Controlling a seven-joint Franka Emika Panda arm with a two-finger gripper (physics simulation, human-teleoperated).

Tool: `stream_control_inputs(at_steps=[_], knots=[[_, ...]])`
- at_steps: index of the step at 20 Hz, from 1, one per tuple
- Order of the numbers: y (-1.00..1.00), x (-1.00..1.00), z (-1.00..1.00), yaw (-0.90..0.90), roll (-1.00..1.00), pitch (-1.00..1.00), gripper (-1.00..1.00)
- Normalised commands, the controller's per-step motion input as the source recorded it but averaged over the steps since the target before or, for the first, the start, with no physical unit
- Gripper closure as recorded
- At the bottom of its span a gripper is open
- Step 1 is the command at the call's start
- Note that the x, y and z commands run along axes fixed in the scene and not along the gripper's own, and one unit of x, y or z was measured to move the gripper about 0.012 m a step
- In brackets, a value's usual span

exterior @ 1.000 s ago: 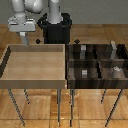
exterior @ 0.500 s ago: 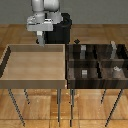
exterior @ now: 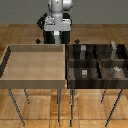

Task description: Place the milk carton into the appropriate compartment.

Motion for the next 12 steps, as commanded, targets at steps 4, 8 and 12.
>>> stream_control_inputs(at_steps=[4, 8, 12], knots=[[1.00, 0.00, 0.00, 0.00, 0.00, 0.00, 1.00], [1.00, 0.00, 0.00, 0.00, 0.00, 0.00, 1.00], [1.00, 0.00, 0.00, 0.00, 0.00, 0.00, 1.00]])
